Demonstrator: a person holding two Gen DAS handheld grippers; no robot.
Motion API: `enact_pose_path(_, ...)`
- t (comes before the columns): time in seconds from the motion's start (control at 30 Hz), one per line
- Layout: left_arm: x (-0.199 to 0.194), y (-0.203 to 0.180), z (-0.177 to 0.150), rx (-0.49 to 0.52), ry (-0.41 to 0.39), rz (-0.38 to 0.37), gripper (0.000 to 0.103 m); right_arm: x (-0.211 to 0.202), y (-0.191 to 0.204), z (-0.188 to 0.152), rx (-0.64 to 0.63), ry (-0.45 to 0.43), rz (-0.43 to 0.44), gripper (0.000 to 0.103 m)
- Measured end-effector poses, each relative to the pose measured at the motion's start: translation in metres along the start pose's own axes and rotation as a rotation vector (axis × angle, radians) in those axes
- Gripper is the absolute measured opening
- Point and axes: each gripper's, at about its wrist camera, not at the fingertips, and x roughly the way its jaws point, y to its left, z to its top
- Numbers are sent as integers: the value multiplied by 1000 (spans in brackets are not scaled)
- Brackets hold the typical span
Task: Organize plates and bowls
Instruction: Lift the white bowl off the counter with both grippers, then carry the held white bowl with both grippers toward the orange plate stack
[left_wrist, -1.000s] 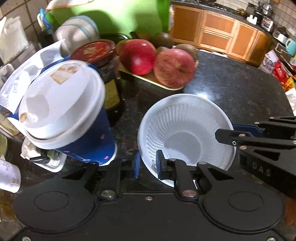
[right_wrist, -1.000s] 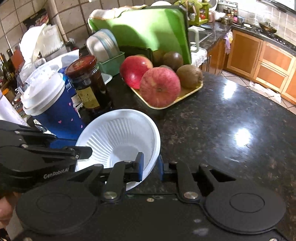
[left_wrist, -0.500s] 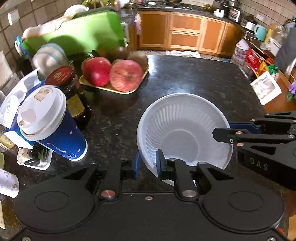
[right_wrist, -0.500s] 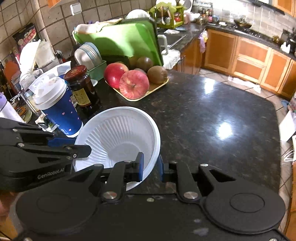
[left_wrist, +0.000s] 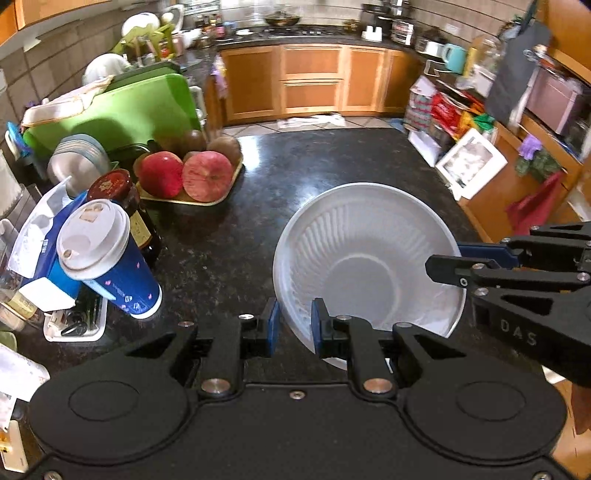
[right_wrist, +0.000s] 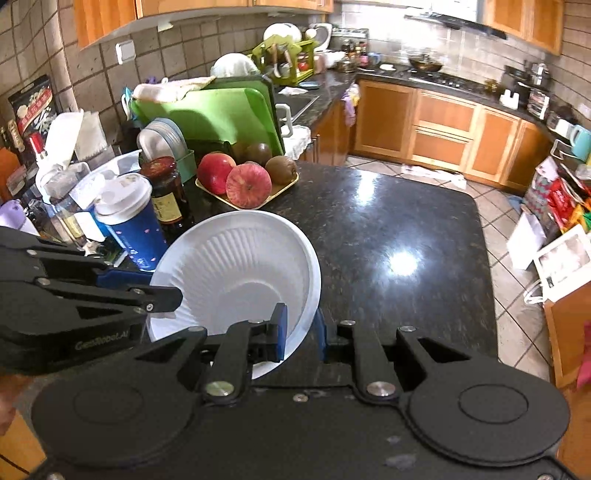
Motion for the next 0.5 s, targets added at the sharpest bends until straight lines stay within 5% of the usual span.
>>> enact_pose_path(0.5,-38,-5,-72,136,49,-59,23,-57,55,-83,69,42,-44,19)
